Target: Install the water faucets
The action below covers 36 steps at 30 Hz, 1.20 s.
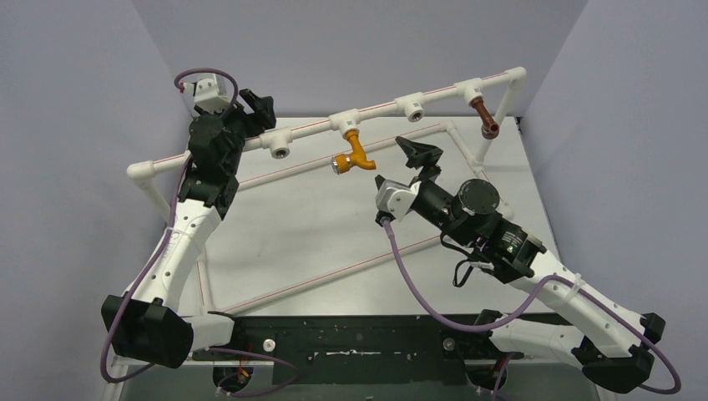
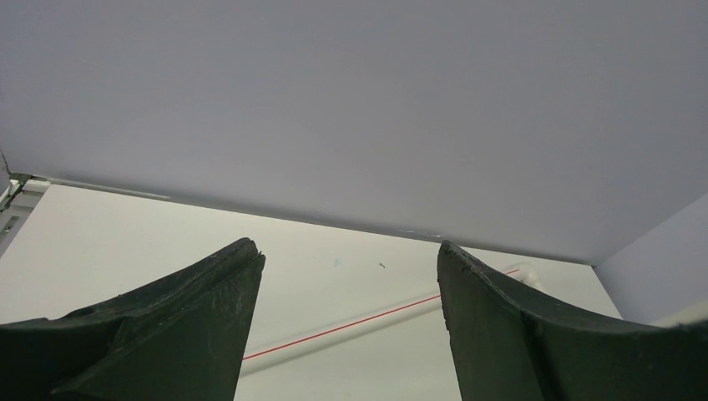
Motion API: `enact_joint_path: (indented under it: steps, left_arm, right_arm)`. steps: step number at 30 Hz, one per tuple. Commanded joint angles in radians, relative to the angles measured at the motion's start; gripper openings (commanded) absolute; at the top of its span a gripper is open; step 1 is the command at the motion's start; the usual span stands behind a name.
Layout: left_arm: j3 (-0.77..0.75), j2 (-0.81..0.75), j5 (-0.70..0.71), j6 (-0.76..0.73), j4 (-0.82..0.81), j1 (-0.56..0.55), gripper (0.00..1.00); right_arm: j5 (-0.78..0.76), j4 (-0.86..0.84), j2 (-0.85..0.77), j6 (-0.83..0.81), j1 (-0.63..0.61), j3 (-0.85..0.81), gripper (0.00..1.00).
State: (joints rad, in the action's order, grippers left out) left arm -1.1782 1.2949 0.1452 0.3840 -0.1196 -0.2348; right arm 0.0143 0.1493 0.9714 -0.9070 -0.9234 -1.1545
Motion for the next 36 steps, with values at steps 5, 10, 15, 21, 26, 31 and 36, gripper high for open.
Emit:
enact_joint_path:
  steps: [5,10,15,21,26,31,36]
  left_arm:
    - [0.158,0.155,-0.167,-0.066,0.546,-0.069,0.74]
    - [0.157,0.155,-0.168,-0.067,0.546,-0.069,0.74]
    - [0.157,0.152,-0.167,-0.066,0.548,-0.069,0.74]
    - [0.156,0.155,-0.169,-0.067,0.547,-0.069,0.74]
    - [0.155,0.153,-0.168,-0.067,0.546,-0.069,0.74]
    - [0.156,0.155,-0.167,-0.068,0.547,-0.069,0.74]
    - [0.155,0.155,-0.167,-0.068,0.548,-0.069,0.74]
  right_arm:
    - [-0.12,-0.044,0.085,-0.28,-0.096,-0.02,0.84]
    - [-0.221,-0.105,0.133,-0.368,-0.161,0.003,0.84]
    - [-0.391,-0.273,0.207,-0.489,-0.178,0.038,0.79]
    - [-0.448,-0.34,0.277,-0.538,-0.174,0.028,0.73]
    - [-0.445,-0.363,0.312,-0.516,-0.159,0.02,0.64]
    - [-0.433,-0.395,0.333,-0.47,-0.156,0.018,0.37]
    - [-0.43,-0.473,0.338,-0.323,-0.16,0.025,0.0]
